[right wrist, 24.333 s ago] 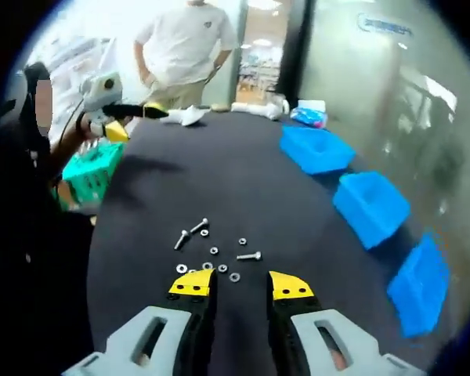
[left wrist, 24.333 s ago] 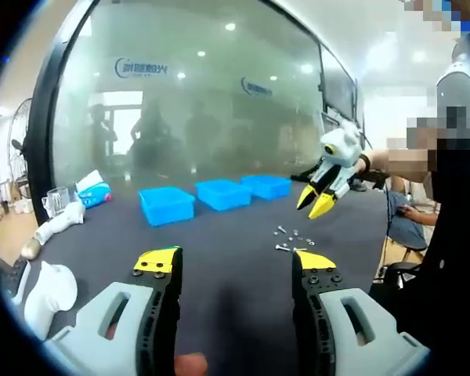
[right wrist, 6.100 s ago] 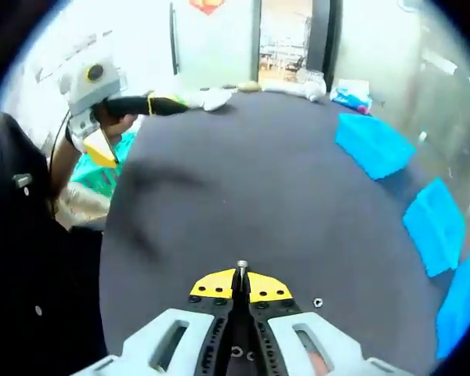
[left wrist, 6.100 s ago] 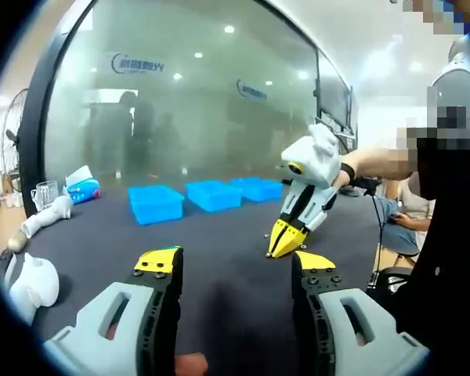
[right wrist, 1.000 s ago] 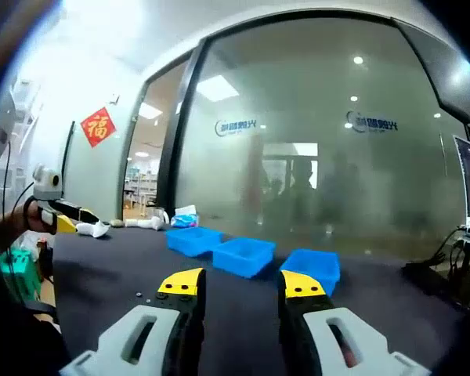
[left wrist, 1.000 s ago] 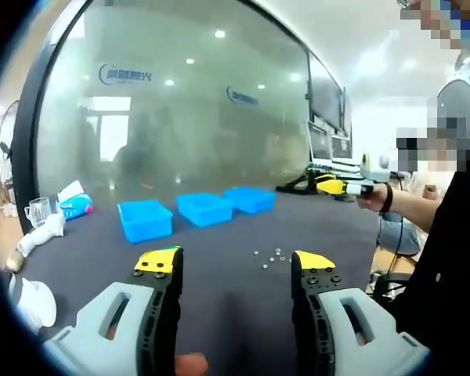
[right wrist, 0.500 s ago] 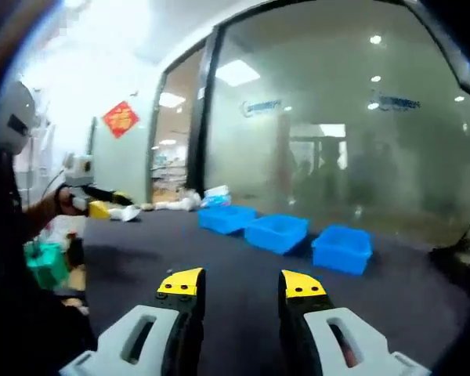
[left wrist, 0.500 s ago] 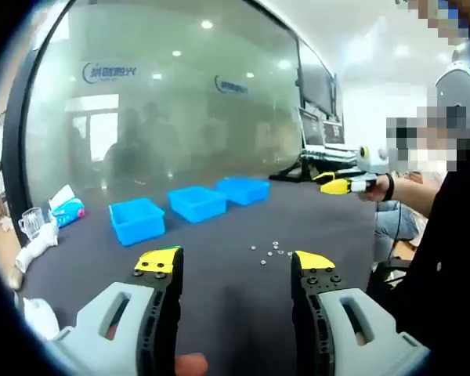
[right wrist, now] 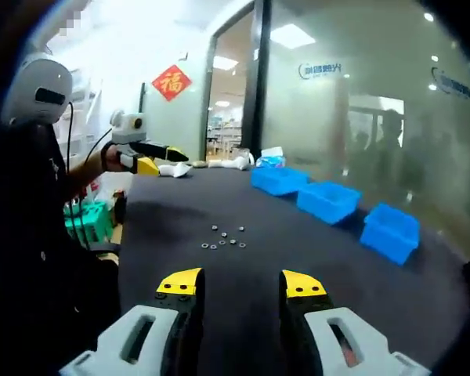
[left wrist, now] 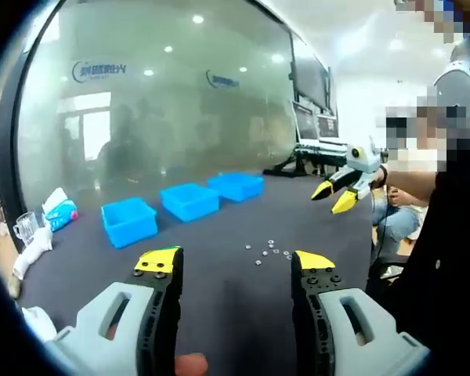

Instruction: Sort the screws, nuts, and washers into the corresponding bins

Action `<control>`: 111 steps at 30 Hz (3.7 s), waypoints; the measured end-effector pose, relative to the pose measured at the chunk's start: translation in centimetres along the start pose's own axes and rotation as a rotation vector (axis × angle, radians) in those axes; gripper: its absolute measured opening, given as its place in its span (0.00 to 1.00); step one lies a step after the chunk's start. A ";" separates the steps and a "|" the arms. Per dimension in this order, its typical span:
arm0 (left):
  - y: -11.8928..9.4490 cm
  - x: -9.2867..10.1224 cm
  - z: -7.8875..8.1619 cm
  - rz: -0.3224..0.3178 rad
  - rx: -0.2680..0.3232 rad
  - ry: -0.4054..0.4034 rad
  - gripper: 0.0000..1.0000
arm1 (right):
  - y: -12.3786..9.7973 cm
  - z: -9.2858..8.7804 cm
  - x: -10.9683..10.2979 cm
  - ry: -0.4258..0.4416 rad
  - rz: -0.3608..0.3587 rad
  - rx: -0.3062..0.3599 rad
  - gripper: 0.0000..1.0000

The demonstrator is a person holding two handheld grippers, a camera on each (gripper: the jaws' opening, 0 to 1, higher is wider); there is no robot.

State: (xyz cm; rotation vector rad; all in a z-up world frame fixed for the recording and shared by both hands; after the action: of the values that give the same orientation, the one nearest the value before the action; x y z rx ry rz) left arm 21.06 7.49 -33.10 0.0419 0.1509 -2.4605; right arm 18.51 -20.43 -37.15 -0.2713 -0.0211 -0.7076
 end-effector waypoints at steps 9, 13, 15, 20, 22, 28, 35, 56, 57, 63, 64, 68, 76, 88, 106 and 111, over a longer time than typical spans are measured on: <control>1.7 1.0 -0.6 -0.096 -0.092 0.030 0.54 | -0.5 0.1 -0.3 -0.018 0.027 -0.005 0.34; 2.7 1.5 -0.8 -0.145 -0.140 0.045 0.54 | -0.7 -0.1 -0.4 -0.015 0.034 -0.013 0.34; 3.3 1.6 -1.3 -0.174 -0.191 0.076 0.54 | -0.8 -0.4 -0.5 -0.016 0.041 -0.022 0.34; 5.1 1.8 -2.1 -0.237 -0.276 0.125 0.53 | -0.8 -0.9 -0.8 -0.021 0.055 -0.040 0.34; 5.8 1.9 -2.3 -0.255 -0.301 0.138 0.50 | -0.8 -1.0 -0.9 -0.022 0.053 -0.044 0.35; 8.1 2.1 -3.0 -0.284 -0.354 0.099 0.43 | -0.8 -1.1 -1.1 -0.015 0.049 -0.043 0.35; 9.9 3.2 -4.8 -0.358 -0.456 0.109 0.40 | -1.0 -1.0 -1.3 -0.011 0.047 -0.035 0.35; 11.8 3.5 -7.2 -0.388 -0.549 0.088 0.15 | -1.1 -1.4 -1.5 0.012 0.047 -0.030 0.35; 11.9 3.5 -7.2 -0.390 -0.549 0.082 0.14 | -1.1 -1.5 -1.5 0.012 0.048 -0.031 0.35; 11.8 3.3 -7.4 -0.381 -0.551 0.045 0.06 | -1.1 -1.5 -1.6 0.012 0.051 -0.030 0.35; 11.9 3.3 -7.4 -0.380 -0.548 0.043 0.05 | -1.1 -1.5 -1.6 0.012 0.051 -0.032 0.35; 12.0 3.1 -7.4 -0.369 -0.541 0.037 0.04 | -1.1 -1.6 -1.6 0.014 0.049 -0.032 0.34; 11.8 2.8 -6.9 -0.327 -0.466 -0.002 0.02 | -0.9 -1.3 -1.3 0.007 0.029 -0.024 0.34; 9.1 0.4 -2.5 -0.114 -0.159 -0.093 0.03 | -1.1 -0.6 -0.7 0.038 -0.042 0.042 0.34; 2.8 -1.6 0.7 0.107 0.089 -0.113 0.03 | -1.9 0.7 0.7 0.082 -0.127 0.130 0.34; 3.1 -3.1 0.8 0.141 0.091 -0.102 0.03 | -1.9 0.8 0.7 0.082 -0.126 0.133 0.33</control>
State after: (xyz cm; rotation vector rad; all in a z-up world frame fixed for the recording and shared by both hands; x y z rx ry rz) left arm 25.39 6.92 -32.41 -0.0329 -0.0079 -2.3214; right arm 17.88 -22.01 -35.87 -0.1144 -0.0070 -0.8381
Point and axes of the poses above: the point that each gripper's makers call its tool centre point, and the gripper's own axes: y roughly forward along the fingers, x roughly to its right, z roughly out of its top, the point moved 3 cm from there along -y, roughly backward along the fingers, and after that the axes turned 6 degrees about x, right-handed, at the moved point
